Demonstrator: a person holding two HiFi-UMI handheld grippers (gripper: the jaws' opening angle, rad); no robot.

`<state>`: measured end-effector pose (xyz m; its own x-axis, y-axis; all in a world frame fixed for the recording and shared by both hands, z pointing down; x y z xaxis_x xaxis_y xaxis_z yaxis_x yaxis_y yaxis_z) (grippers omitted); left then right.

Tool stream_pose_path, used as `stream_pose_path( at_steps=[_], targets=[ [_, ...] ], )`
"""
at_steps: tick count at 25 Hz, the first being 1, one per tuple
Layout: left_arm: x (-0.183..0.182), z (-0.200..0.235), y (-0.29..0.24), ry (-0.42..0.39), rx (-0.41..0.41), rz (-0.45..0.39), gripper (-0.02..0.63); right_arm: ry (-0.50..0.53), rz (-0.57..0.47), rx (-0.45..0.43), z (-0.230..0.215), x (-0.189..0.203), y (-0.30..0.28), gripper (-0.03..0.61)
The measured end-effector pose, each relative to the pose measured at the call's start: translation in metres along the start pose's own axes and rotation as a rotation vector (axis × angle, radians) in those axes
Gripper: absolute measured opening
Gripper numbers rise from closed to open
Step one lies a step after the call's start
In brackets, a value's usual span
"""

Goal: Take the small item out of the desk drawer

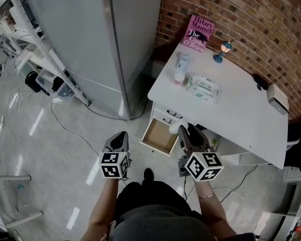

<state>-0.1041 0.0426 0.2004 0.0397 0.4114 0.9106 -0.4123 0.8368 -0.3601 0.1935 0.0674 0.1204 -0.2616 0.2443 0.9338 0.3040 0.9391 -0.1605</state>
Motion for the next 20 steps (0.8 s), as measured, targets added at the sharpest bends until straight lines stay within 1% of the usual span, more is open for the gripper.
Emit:
stream_pose_path(
  at_steps=[4, 14, 20],
  targets=[
    [-0.006, -0.001, 0.001, -0.020, 0.002, -0.014, 0.025, -0.009, -0.011, -0.002, 0.000, -0.002, 0.001, 0.127],
    [-0.010, 0.000, 0.007, -0.026, -0.015, -0.024, 0.025, -0.024, -0.022, -0.021, 0.001, -0.005, -0.001, 0.127],
    [-0.012, 0.001, 0.005, -0.029, -0.018, -0.032, 0.025, -0.013, -0.027, -0.033, 0.002, -0.007, -0.004, 0.127]
  ],
)
Point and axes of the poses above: the fingertips, and each gripper's own axes: y backward along the fingers, z to its left, x out of its underside, the point moved 10 cm from there along y, backward along the fingers, and after that the axes turned 5 degrees about -z, right-handed, at the moved point
